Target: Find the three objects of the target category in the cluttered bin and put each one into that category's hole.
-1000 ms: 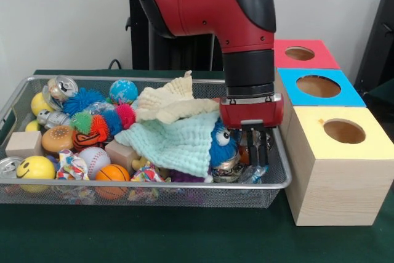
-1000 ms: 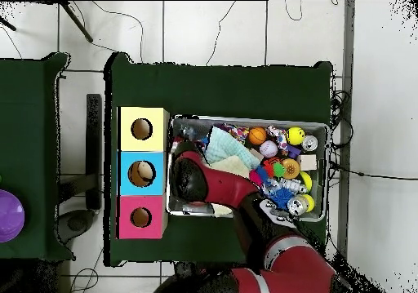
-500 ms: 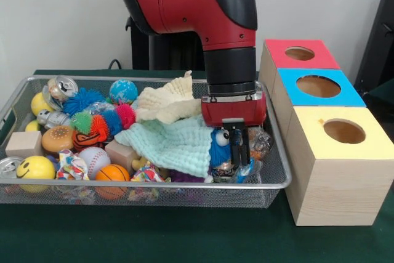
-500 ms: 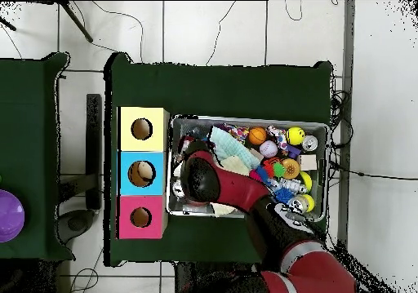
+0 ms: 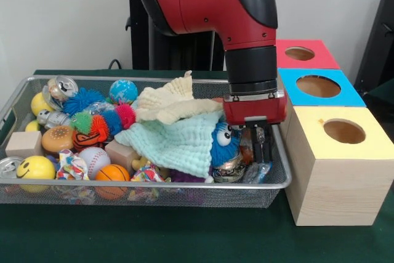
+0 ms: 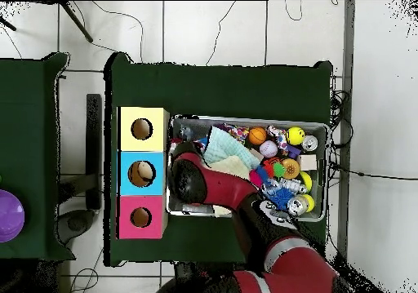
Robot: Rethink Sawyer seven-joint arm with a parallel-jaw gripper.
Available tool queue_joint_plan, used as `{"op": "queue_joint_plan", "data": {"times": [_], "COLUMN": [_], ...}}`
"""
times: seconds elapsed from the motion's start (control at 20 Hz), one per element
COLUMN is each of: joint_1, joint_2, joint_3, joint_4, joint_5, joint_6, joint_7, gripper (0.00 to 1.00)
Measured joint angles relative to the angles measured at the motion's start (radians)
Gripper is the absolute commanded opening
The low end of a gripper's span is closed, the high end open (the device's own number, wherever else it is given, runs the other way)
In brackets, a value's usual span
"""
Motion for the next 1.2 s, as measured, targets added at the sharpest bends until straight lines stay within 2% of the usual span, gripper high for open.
{"op": "queue_joint_plan", "data": {"times": [0.25, 1.2], "joint_1": [0.019, 0.023], "joint_2": [0.000, -0.002], "joint_3": [-0.003, -0.019], "joint_4": [0.007, 0.022], "joint_5": [0.000, 0.000], "joint_6": [0.000, 0.000], "joint_7": [0.000, 0.000], "gripper": [0.00, 0.00]}}
